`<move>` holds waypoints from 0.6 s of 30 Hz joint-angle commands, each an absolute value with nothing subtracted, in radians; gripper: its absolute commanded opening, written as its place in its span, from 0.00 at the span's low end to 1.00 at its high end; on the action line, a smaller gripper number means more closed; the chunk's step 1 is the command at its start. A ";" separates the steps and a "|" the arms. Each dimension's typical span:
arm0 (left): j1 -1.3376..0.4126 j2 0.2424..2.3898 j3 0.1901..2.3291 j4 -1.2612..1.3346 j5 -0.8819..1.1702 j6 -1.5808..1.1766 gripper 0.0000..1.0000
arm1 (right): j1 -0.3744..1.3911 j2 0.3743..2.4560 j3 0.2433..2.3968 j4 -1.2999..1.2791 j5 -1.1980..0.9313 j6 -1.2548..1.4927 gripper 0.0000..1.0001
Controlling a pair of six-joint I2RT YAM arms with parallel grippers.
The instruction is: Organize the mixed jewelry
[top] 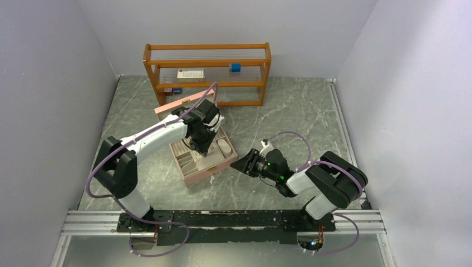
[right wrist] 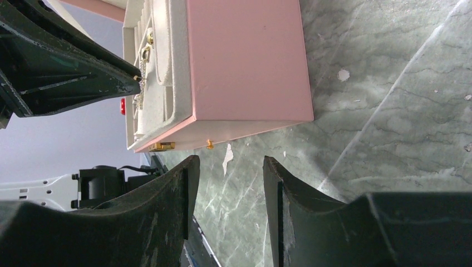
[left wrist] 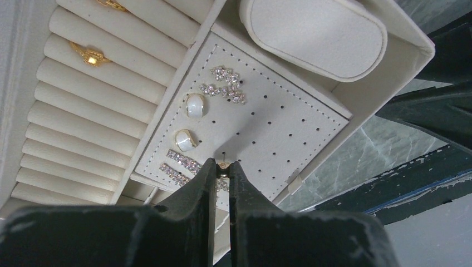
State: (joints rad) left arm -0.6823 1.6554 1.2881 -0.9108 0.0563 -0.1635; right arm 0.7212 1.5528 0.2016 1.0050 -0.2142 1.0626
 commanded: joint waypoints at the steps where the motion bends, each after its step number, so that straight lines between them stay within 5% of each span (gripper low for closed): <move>1: -0.692 1.662 1.313 -0.916 0.066 -0.153 0.13 | 0.726 1.562 0.209 1.034 -0.210 1.055 0.50; 10: -0.697 1.677 1.311 -0.908 0.050 -0.165 0.15 | 0.726 1.563 0.207 1.035 -0.212 1.055 0.50; 18: -0.700 1.665 1.312 -0.908 0.078 -0.167 0.28 | 0.726 1.565 0.207 1.038 -0.211 1.056 0.50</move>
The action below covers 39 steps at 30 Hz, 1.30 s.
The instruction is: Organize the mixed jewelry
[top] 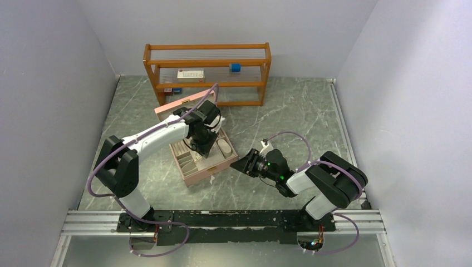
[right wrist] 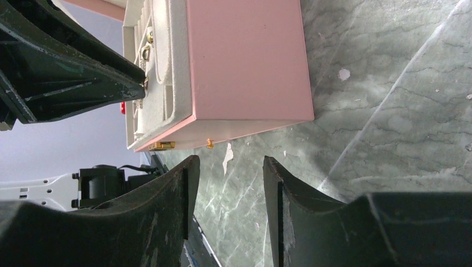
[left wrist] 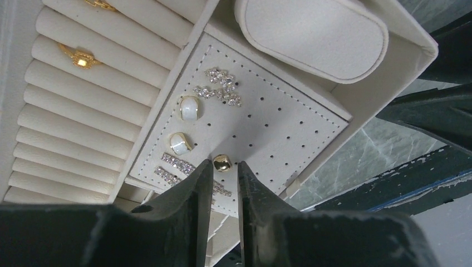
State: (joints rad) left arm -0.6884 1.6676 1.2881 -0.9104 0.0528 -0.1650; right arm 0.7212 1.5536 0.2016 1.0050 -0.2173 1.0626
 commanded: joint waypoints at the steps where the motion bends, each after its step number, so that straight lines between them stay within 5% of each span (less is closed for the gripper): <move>1: -0.701 1.662 1.313 -0.906 0.088 -0.166 0.29 | 0.726 1.565 0.208 1.039 -0.212 1.055 0.50; 23: -0.701 1.568 1.338 -0.926 0.071 -0.198 0.46 | 0.726 1.421 0.174 0.963 -0.159 1.041 0.50; 39: -0.700 1.126 1.144 -0.538 0.082 -0.303 0.82 | 0.674 0.899 0.453 -0.059 0.312 0.859 0.56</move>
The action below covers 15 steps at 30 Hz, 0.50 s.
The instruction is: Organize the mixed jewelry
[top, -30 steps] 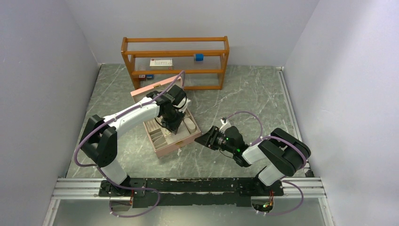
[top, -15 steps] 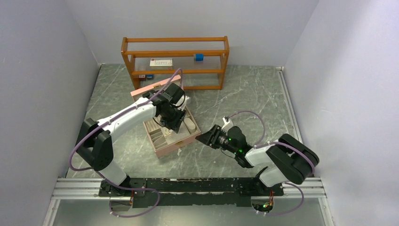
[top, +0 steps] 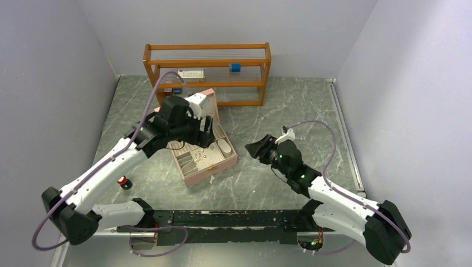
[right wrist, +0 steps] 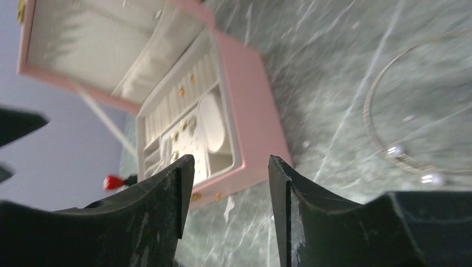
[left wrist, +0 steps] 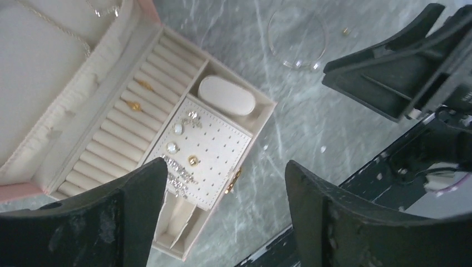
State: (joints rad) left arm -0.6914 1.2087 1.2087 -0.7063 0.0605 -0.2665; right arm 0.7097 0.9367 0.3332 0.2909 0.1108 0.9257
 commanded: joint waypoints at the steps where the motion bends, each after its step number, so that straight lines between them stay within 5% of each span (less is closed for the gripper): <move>1: -0.701 1.105 1.129 -0.517 0.086 -0.307 0.84 | 0.643 0.907 0.494 -0.171 0.357 0.870 0.60; 6: -0.701 1.030 1.035 -0.379 0.130 -0.329 0.89 | 0.465 1.028 0.656 -0.440 0.377 0.879 0.67; 15: -0.701 1.097 0.962 -0.198 0.256 -0.390 0.83 | 0.301 1.199 0.801 -0.645 0.445 0.798 0.65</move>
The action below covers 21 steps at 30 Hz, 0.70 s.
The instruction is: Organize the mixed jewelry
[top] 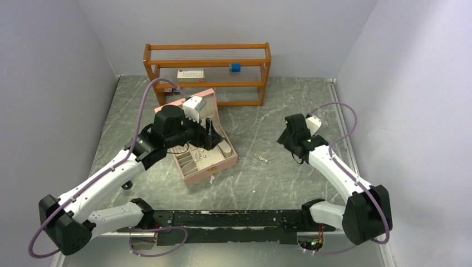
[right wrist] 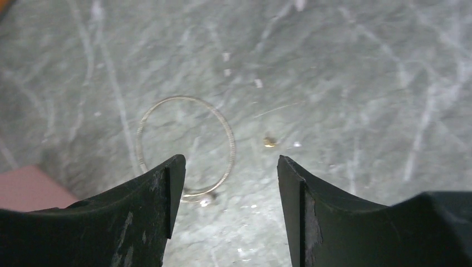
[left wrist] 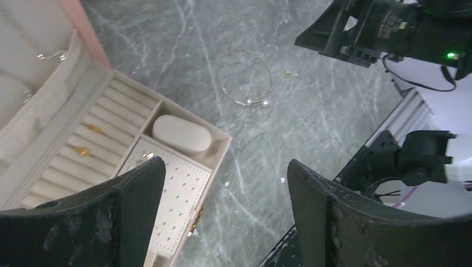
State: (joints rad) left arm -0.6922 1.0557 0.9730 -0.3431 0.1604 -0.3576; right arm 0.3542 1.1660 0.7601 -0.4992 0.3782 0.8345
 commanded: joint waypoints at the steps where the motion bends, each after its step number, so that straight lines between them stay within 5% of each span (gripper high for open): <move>1: -0.700 1.111 0.958 -0.180 0.275 -0.395 0.83 | 0.289 1.207 0.794 -0.643 0.436 0.793 0.63; 5: -0.701 1.163 0.945 -0.129 0.350 -0.413 0.79 | 0.256 1.236 0.763 -0.608 0.395 0.776 0.53; 21: -0.701 1.162 0.953 -0.197 0.251 -0.361 0.74 | 0.230 1.410 0.720 -0.486 0.354 0.836 0.37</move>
